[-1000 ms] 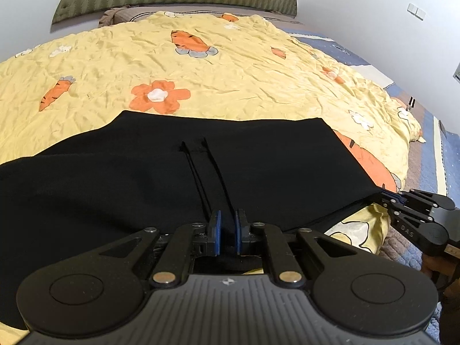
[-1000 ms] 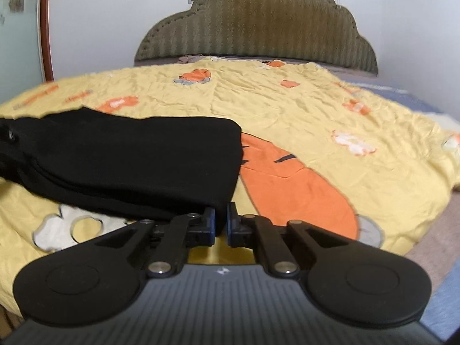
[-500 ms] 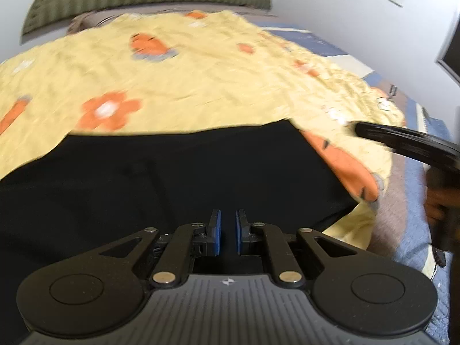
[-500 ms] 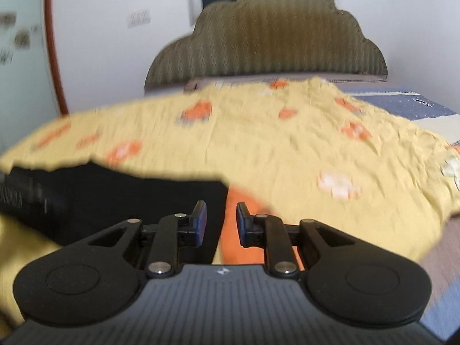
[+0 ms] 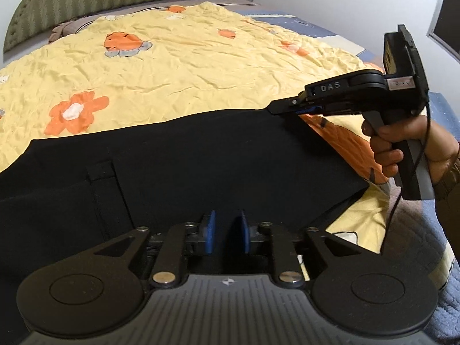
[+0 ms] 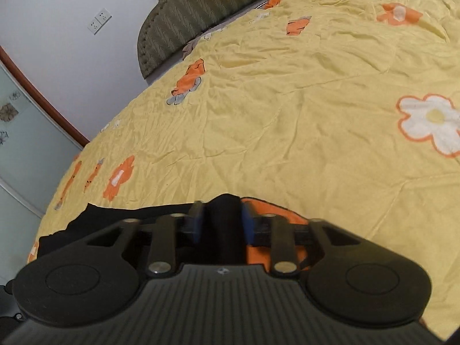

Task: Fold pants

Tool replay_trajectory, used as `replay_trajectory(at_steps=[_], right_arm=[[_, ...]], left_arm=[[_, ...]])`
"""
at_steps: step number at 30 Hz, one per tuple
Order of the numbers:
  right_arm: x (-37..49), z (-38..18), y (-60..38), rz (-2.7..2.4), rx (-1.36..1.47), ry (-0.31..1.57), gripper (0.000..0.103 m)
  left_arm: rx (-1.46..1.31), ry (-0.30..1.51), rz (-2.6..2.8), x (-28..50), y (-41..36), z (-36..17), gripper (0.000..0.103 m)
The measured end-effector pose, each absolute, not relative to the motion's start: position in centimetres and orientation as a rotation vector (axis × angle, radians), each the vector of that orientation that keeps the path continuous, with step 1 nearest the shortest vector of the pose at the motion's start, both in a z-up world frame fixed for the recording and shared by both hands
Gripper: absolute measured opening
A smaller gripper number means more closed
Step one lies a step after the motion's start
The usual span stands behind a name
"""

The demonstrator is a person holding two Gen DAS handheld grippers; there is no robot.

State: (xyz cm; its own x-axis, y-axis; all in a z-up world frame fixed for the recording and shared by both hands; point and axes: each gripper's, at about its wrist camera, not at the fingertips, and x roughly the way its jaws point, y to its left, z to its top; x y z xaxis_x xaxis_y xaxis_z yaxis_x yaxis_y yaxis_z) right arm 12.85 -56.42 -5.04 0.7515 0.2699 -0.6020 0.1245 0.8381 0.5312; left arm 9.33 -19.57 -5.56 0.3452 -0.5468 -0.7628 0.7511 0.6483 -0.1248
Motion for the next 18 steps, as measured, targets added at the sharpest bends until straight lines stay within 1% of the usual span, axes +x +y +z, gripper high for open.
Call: replay_trajectory(at_steps=[2,5,6,7,8,9,10,14,18], right_arm=[[12.7,-4.6,-56.2,0.06,0.533,0.728,0.01],[12.7,-3.5,-54.5,-0.015,0.406,0.728,0.008],[12.9,-3.0,-53.3,-0.036,0.326,0.731,0.011],[13.0,-2.2,-52.0,-0.055,0.247,0.726,0.016],[13.2,-1.2,-50.4,-0.073,0.171,0.7,0.021],[13.4,-0.2,-48.9,-0.05,0.112,0.66,0.029],[13.9,0.7,-47.4,0.014,0.086,0.632,0.031],[18.9,2.2,-41.4,0.304,0.122,0.64,0.03],[24.9,0.6,-36.2,0.498,0.151,0.726,0.03]], left_arm=[[0.276,0.863,-0.86,8.9,-19.0,-5.1,0.022],[0.267,0.842,-0.824,8.8,-16.7,-4.4,0.022],[0.252,0.838,-0.804,9.0,-15.8,-4.3,0.023],[0.227,0.843,-0.771,9.5,-14.5,-4.2,0.027],[0.199,0.853,-0.733,10.2,-13.2,-4.1,0.028],[0.176,0.858,-0.695,10.7,-11.9,-4.1,0.028],[0.159,0.859,-0.656,11.2,-10.7,-4.1,0.028],[0.107,0.854,-0.513,12.7,-5.6,-4.0,0.028],[0.095,0.857,-0.397,13.4,-1.4,-3.9,0.028]])
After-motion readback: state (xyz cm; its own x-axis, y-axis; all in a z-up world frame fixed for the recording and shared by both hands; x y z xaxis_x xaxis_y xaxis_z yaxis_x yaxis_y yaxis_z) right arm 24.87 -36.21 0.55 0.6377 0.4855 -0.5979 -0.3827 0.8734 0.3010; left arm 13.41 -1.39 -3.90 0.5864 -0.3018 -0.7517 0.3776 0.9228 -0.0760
